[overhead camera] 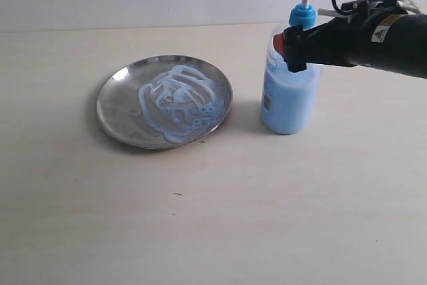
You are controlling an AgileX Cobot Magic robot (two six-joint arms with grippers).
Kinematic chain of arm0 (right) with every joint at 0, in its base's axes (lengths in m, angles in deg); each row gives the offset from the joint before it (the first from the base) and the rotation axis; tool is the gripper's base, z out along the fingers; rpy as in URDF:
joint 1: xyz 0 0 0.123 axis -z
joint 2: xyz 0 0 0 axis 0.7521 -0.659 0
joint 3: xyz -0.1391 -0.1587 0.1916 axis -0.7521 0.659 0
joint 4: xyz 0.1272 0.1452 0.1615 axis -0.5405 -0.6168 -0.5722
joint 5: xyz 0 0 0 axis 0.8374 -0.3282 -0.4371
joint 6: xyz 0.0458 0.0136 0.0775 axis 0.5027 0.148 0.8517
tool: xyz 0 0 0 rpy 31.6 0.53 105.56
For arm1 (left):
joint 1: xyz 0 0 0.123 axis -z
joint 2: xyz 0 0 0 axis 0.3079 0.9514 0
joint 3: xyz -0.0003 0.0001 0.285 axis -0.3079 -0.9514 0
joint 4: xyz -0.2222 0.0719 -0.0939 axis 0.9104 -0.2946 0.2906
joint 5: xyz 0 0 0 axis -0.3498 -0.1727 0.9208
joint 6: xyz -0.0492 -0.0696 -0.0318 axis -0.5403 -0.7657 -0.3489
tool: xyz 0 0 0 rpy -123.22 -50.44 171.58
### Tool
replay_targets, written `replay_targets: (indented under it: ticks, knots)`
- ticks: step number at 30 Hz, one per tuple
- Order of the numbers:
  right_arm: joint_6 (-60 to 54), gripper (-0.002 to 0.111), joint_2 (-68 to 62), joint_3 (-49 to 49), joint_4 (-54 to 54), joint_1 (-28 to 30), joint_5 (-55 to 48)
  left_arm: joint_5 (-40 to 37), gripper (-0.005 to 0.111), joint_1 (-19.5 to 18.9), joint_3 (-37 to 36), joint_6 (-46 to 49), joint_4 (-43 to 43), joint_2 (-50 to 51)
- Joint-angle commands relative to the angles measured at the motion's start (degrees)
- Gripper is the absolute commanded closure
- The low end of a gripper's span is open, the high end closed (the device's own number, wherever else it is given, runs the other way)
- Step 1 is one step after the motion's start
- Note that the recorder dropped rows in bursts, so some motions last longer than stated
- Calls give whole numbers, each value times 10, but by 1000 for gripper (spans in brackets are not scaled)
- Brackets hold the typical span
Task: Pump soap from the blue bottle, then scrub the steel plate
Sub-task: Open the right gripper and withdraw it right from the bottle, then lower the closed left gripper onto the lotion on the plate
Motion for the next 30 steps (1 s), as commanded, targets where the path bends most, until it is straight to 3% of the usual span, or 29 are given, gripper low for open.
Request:
replay_targets:
  ticks: [1,5,7,8,9,10,16,30]
  knots:
    - [0,8,82,-4,-4,3,-158,-22,107,-1,-3,-4,-19,8]
    - [0,14,188,-4,-4,3,-312,-117,107,0,-3,-6,-16,55]
    - [-5,32,239,-4,-4,3,-400,-156,107,0,-3,-23,-14,88]
    - [-22,50,272,-4,-4,3,-469,-175,107,0,-3,-32,-14,111]
    - [-29,57,285,-4,-4,3,-501,-182,107,0,-3,-34,-13,120]
    - [-30,72,312,-4,-4,3,-534,-192,107,1,-3,-34,-11,141]
    - [-31,106,398,2,-2,3,-589,-192,107,17,-3,-35,-6,206]
    - [-29,108,530,90,-28,3,-507,-17,107,93,-2,-19,-23,336]
